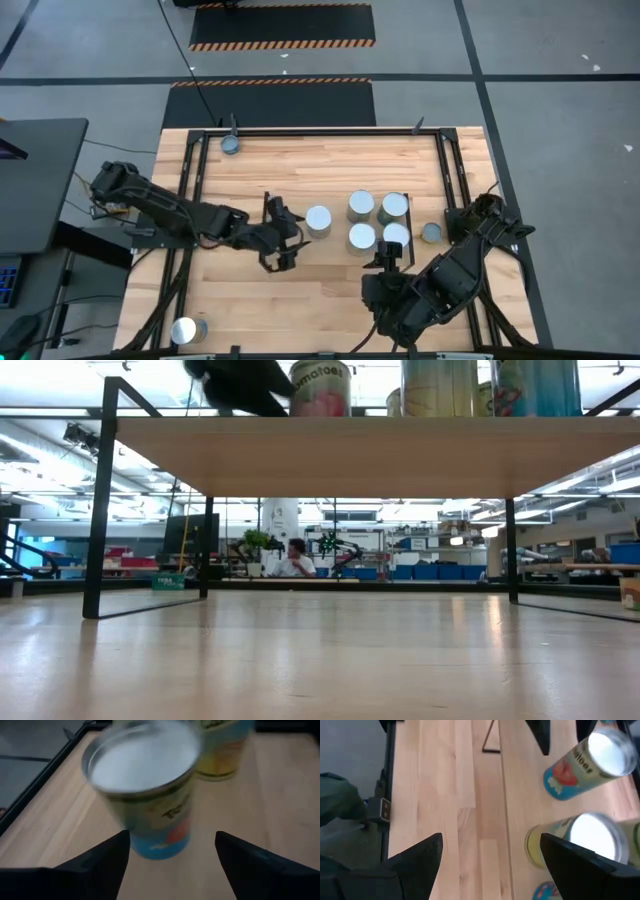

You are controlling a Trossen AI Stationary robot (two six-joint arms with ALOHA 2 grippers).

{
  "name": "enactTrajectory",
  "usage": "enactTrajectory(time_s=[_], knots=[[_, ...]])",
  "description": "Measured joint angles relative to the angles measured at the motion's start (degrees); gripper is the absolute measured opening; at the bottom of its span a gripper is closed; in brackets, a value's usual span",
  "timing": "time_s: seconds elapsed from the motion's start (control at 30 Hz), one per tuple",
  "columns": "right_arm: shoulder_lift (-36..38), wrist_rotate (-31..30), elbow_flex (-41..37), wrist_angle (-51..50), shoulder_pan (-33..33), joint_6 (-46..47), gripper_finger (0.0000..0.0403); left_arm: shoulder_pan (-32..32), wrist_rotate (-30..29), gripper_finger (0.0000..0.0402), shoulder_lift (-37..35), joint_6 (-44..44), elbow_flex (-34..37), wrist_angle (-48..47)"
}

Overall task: Pick and place cans onto a shelf
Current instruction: Put the right canned tomatoes on the shelf, then put the canned tomatoes on the shelf aligned with the other canned tomatoes

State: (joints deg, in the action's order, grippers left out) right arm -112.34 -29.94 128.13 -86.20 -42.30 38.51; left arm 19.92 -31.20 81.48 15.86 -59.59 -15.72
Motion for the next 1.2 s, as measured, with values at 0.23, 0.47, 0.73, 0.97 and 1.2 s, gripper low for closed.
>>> enactTrajectory(time_s=[0.23, 0.47, 0.73, 0.97, 1.2], knots=[[0.0, 2.1, -1.9, -0.6, -1.0, 4.3, 0.0343, -2.5, -1.8, 0.0275, 1.0, 0.0, 0.0, 1.5], [0.0, 2.0, -2.0, -1.0, -2.5, 6.1, 0.0343, -4.2, -5.5, 0.027, 1.0, 0.0, 0.0, 3.4], [0.0, 2.0, -2.0, -1.2, -4.1, 7.5, 0.0343, -3.0, -6.1, 0.027, 0.0, -0.4, 0.0, 3.8], [0.5, 2.2, -2.0, -2.5, -4.9, 6.8, 0.0343, 4.5, 0.6, 0.027, -8.3, 3.9, -1.4, 2.2], [0.6, -3.4, -2.0, -3.8, -7.0, 6.3, 0.0343, 16.8, 18.4, 0.027, -10.2, 19.9, -9.7, -3.1]])
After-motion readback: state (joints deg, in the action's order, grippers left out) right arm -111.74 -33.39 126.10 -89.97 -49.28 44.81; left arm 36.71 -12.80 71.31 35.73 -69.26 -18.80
